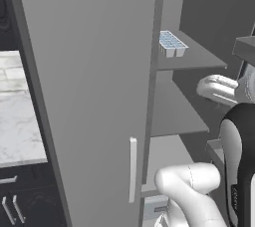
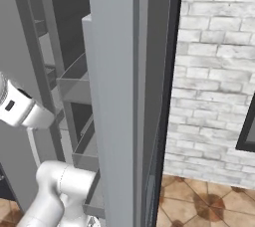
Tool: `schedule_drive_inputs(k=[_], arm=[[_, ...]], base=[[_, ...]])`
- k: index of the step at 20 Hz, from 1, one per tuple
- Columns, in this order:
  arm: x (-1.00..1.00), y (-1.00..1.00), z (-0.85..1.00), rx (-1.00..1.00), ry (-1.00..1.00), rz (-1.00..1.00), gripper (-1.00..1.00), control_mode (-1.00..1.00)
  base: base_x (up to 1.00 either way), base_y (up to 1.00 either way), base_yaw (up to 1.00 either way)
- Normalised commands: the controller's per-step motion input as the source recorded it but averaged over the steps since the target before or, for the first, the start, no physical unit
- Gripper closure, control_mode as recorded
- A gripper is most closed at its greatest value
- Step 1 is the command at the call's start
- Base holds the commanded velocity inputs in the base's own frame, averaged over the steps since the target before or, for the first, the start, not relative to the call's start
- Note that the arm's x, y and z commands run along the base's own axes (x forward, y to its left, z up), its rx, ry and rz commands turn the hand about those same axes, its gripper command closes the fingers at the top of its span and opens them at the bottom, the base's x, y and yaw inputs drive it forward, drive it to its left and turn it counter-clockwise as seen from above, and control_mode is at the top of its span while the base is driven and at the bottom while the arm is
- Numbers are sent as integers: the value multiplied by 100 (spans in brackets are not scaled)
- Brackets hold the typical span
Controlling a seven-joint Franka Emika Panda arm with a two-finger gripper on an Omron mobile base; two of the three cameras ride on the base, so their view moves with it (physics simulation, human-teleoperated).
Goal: Open the freezer door, pick up the ice cube tray from the freezer, and place it on the dining counter.
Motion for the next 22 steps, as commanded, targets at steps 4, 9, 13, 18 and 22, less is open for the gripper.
schedule_drive_inputs(k=[4,9,13,18,22], arm=[[0,0,14,37,0,-28,-100,-100],[0,0,0,41,-8,-26,-100,-100],[0,0,1,40,-15,-28,-100,-100],[0,0,6,34,-16,-32,-100,-100],[15,4,16,23,-8,-39,-100,-100]], base=[[0,0,0],[0,0,0],[0,0,0],[0,0,0],[0,0,0]])
